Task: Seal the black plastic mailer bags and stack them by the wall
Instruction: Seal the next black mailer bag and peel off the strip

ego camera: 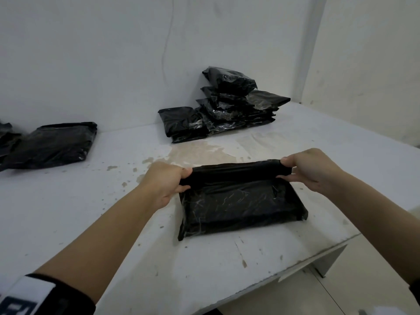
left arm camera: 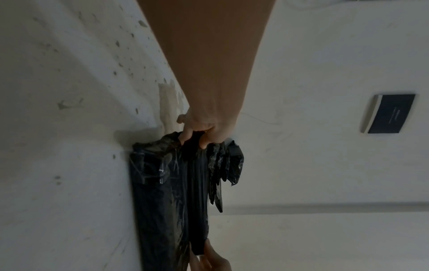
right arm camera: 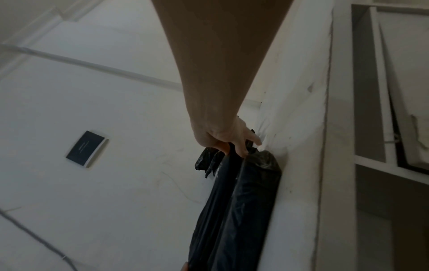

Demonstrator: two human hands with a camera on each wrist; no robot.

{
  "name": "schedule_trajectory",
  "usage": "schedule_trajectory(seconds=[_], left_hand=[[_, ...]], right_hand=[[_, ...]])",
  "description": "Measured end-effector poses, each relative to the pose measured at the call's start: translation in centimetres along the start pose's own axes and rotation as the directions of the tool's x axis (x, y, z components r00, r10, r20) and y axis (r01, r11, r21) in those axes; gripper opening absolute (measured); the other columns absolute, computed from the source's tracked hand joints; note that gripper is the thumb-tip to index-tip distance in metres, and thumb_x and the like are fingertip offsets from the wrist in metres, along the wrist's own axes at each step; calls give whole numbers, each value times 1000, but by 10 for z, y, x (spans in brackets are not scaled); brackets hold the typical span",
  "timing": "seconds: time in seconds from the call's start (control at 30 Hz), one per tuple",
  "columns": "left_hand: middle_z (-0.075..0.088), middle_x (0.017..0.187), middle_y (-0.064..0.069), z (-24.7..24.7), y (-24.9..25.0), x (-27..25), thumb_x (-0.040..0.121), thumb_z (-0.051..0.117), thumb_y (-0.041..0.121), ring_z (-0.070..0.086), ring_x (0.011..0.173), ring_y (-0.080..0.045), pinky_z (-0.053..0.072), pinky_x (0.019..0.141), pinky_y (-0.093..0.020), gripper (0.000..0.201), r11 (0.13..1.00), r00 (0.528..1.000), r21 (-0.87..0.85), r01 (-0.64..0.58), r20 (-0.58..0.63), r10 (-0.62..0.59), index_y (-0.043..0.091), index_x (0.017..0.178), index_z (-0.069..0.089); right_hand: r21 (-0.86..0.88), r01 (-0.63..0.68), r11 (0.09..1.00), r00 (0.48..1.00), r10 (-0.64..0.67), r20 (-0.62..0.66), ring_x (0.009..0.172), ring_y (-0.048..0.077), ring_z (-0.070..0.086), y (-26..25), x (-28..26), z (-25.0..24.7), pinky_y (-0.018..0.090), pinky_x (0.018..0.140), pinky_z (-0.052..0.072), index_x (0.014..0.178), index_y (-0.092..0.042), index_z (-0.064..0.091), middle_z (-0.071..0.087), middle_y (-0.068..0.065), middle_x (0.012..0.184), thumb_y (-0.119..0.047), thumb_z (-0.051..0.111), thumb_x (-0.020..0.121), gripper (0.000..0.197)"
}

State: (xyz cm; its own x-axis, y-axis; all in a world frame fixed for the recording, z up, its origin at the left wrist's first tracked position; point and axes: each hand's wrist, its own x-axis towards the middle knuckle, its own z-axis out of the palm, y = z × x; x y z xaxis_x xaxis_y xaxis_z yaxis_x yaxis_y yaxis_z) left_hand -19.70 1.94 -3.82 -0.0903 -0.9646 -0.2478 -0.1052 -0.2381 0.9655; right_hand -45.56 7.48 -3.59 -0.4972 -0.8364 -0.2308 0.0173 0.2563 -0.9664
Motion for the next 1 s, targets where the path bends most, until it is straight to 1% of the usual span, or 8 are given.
schedule_trajectory(seconds=[0.13,0.27,0.37,0.47,0.67,0.83,0.9,1.0], left_hand=[[67,101,-11,-5,-10,1,95,52,2,65,91,-12,56,72,-16,19,993,986,57,-106,134,98,-11,97,65],[62,87,0,-15,-23,-3,96,50,6,64,80,2,52,82,-15,25,972,948,97,-216,257,185,6,73,60],[63,106,3,-21,-31,-6,93,53,5,60,95,10,48,80,-11,26,958,919,104,-269,324,223,10,70,61],[69,104,5,-24,-37,-3,91,55,3,52,120,3,46,94,-21,38,945,889,92,-315,378,259,20,59,65],[65,85,11,-27,-39,-1,75,62,18,56,118,-4,43,98,-27,21,897,847,132,-421,412,336,23,54,64],[68,88,0,-24,-36,-1,75,71,37,64,103,-5,49,93,-23,29,809,842,290,-512,358,404,12,60,70],[70,87,3,-21,-33,-1,66,75,38,63,104,-2,48,89,-15,28,769,852,381,-514,332,406,13,57,68],[71,90,-1,-22,-28,0,62,80,40,62,108,-13,47,98,-32,24,716,866,493,-494,351,357,22,55,65]], right_hand=[[101,117,988,989,-126,81,102,22,56,16,-3,-6,29,76,53,84,12,60,52,10,111,7,48,94,16],[170,197,966,966,-220,133,118,20,54,38,-7,-16,26,84,49,73,1,58,57,2,115,5,48,93,23],[177,240,954,946,-271,177,122,22,53,49,-6,-21,29,90,48,68,0,56,58,6,113,8,47,91,26],[153,283,947,929,-311,202,119,24,55,51,-7,-24,28,87,51,64,3,58,60,7,103,14,46,88,29],[88,444,892,861,-452,232,111,18,62,56,-3,-25,22,76,55,50,-11,68,65,-1,82,16,48,85,49],[-196,658,727,752,-625,207,92,18,70,59,-3,-23,36,84,54,52,3,58,65,7,79,-9,74,77,32],[-237,657,716,754,-615,230,90,15,70,57,-1,-24,39,87,54,53,-1,60,65,7,80,-20,79,68,30],[-259,611,748,790,-554,263,95,10,69,52,1,-25,39,92,53,57,-6,61,68,4,79,-32,77,61,30]])
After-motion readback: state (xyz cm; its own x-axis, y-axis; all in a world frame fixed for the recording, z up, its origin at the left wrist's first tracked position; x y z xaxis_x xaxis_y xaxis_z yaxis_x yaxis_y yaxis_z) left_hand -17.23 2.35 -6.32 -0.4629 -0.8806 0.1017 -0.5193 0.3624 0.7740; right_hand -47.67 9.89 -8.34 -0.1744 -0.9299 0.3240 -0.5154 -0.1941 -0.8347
